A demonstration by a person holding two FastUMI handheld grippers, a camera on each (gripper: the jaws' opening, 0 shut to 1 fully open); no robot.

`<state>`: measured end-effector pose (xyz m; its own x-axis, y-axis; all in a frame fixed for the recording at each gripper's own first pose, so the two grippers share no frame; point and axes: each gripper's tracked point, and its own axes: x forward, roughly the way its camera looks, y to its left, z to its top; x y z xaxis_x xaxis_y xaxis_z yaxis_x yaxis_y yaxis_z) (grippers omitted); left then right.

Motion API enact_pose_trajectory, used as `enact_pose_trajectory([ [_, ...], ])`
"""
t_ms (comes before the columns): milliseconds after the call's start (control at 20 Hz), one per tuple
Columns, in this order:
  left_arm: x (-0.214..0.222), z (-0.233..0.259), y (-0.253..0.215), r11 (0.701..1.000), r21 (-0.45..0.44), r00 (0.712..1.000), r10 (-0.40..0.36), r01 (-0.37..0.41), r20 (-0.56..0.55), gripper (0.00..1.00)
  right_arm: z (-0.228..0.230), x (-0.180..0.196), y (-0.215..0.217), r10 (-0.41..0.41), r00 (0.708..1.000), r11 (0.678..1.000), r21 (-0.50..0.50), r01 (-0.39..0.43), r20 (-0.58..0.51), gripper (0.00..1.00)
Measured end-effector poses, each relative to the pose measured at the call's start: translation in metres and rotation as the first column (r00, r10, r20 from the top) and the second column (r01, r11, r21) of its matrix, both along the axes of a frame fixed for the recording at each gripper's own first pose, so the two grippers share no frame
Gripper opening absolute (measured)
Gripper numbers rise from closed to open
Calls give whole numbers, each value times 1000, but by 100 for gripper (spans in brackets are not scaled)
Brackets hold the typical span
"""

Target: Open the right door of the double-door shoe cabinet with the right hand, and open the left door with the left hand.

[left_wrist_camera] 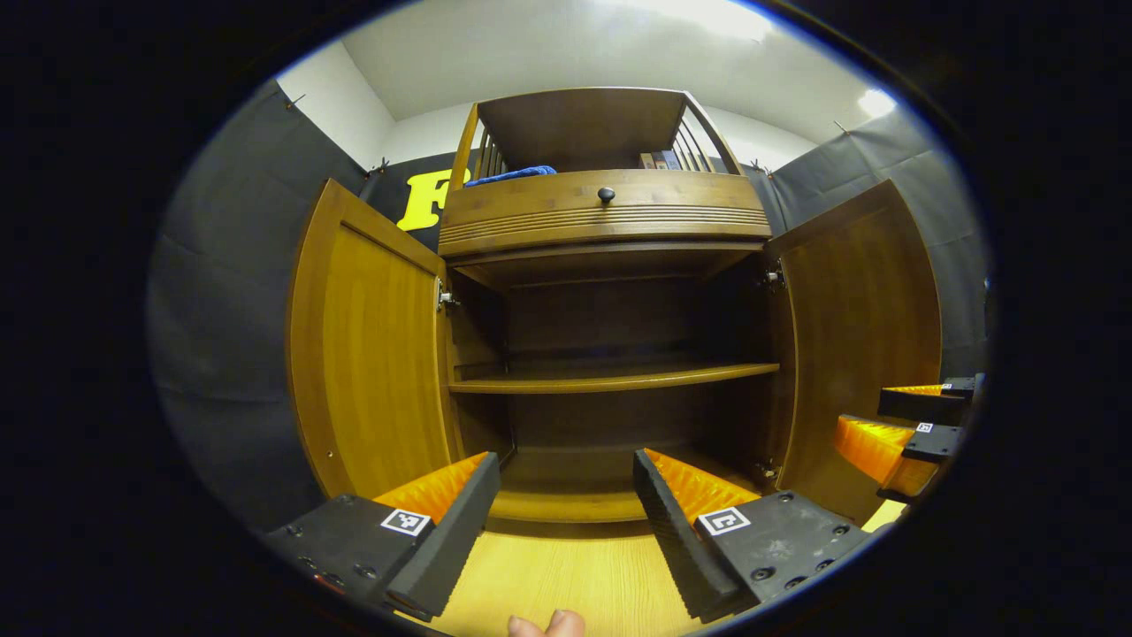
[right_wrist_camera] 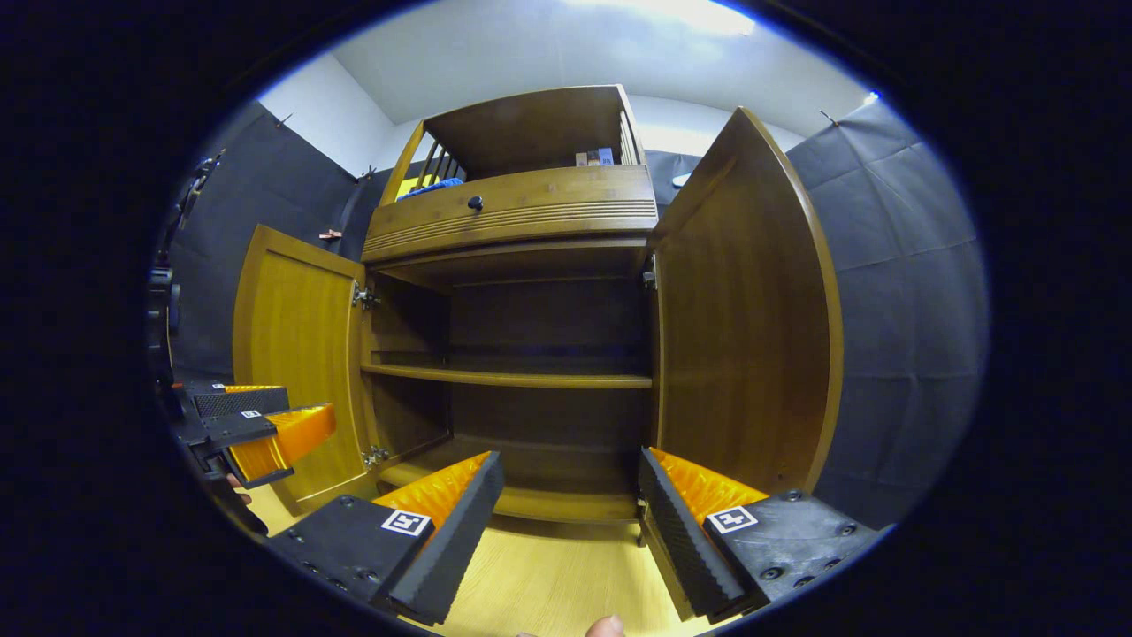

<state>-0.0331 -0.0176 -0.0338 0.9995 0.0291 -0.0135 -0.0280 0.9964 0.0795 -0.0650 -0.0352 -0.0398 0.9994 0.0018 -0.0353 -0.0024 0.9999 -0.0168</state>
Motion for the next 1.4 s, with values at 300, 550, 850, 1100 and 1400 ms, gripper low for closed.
enact_pose_trajectory([
  [300, 0, -3, 3, 1000, 17, 1000, 7, -6, -10, 93, 1, 0, 2, -7, 1000, 1000, -13, 7, 6, 99],
  [550, -1, -4, 2, 1000, 9, 1000, 3, -3, -10, 93, -1, 0, 3, -7, 1000, 1000, -24, 7, 1, 96],
  [850, -2, -2, 2, 1000, -1, 1000, -1, 1, -7, 93, 2, -2, 2, -9, 1000, 1000, -27, 9, 6, 98],
  [1100, -1, -1, 1, 1000, -10, 1000, -3, 3, 4, 93, 3, -3, -1, -16, 1000, 1000, -25, 16, 11, 97],
  [1400, -1, 1, 0, 1000, -15, 1000, -4, 4, 16, 93, 6, -4, -3, -20, 1000, 999, -27, 20, 15, 98],
])
